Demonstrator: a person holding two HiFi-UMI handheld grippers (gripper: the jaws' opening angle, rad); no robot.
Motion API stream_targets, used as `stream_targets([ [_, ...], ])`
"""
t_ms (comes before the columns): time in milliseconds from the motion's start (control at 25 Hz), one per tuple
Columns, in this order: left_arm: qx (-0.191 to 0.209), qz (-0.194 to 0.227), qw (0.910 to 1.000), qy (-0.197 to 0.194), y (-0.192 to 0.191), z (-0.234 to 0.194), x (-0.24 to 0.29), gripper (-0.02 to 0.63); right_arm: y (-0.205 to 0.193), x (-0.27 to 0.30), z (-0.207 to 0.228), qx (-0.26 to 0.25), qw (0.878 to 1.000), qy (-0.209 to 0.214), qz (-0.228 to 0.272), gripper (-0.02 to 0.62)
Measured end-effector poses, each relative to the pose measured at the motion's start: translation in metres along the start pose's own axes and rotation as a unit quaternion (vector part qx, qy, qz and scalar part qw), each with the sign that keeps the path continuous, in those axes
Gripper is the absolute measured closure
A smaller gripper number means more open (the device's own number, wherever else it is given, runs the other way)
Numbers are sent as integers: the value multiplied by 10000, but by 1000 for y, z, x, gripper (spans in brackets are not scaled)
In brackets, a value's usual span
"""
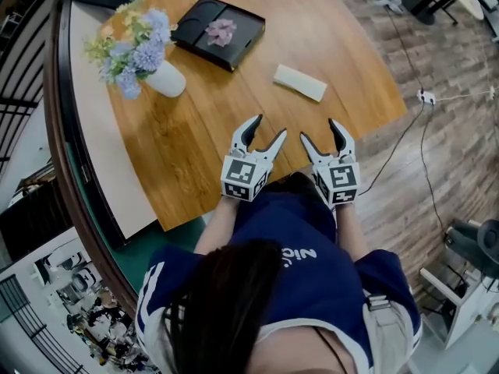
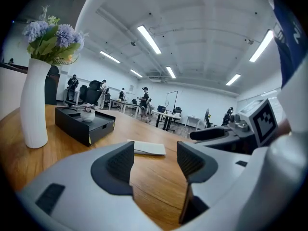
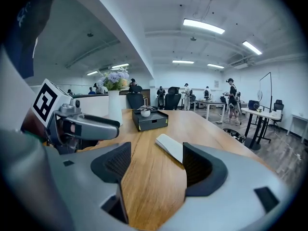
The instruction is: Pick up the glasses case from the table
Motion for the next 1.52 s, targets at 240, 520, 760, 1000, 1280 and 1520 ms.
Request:
stream_targets([
  [240,-95,-65,9995,288,-1,-6,-1,329,19,28,25,-399,9983,417,-57,270],
  [520,-330,37,9961,822,6,-5,-5,330,35,71,59,-854,9909,944,-429,268],
  [760,-450,143,9906,1282,9,-7,-9,330,36,118,76,-1352,9749,1442,-1021,268],
  [1000,-513,150,9858,1592,7,-5,-9,330,24,159,84,-1662,9554,1851,-1593,264],
  [1280,-584,97,9786,1970,7,-5,-11,331,7,199,81,-1800,9298,2302,-2237,238],
  [1520,-645,36,9742,2161,5,-4,-11,331,-3,222,73,-1976,9072,2632,-2622,195],
])
Point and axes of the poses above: the fingertips, and each gripper's own axes: x forward along the fingers, z to its right, y out of its top, the point moved 9 cm from there along -x, backward along the fingers, and after that the axes turned 3 degrees about -y, right-handed, at the moved point
